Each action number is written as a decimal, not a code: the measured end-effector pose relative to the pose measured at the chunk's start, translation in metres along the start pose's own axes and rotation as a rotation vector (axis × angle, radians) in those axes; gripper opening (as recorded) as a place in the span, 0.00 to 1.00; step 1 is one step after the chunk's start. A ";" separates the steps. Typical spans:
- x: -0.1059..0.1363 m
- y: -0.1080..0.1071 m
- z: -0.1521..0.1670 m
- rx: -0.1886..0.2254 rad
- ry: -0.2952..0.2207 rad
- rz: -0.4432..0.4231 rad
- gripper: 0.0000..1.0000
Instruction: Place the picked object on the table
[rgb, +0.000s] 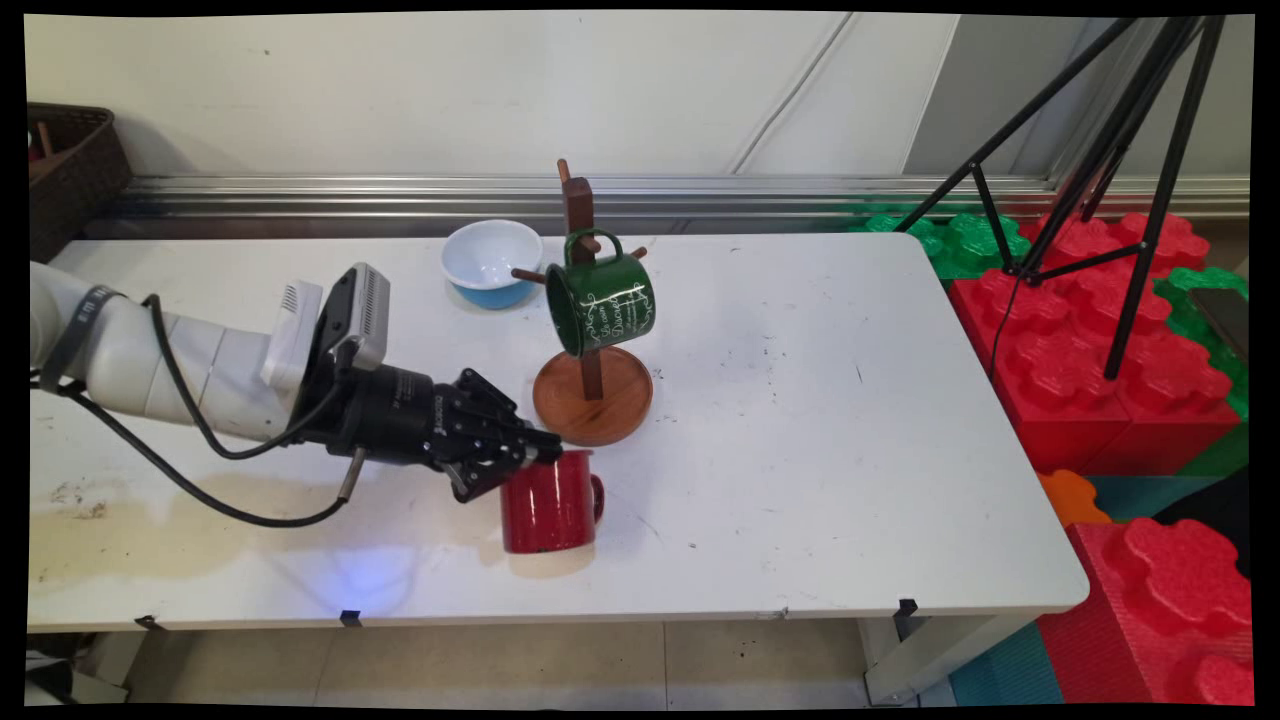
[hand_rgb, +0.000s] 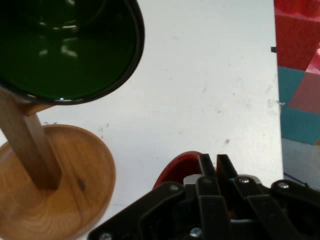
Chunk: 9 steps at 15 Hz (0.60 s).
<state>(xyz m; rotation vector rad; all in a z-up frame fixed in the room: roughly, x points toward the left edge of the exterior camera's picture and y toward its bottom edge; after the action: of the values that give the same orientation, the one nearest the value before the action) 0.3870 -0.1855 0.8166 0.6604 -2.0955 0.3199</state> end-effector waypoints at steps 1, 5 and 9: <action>0.001 -0.001 -0.002 0.008 -0.007 0.005 0.00; 0.008 -0.008 -0.012 0.045 -0.039 0.040 0.00; 0.013 -0.017 -0.022 0.081 -0.084 0.084 0.00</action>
<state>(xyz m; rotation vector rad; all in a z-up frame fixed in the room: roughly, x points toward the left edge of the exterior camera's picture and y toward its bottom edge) 0.4053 -0.1941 0.8395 0.6445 -2.2034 0.4333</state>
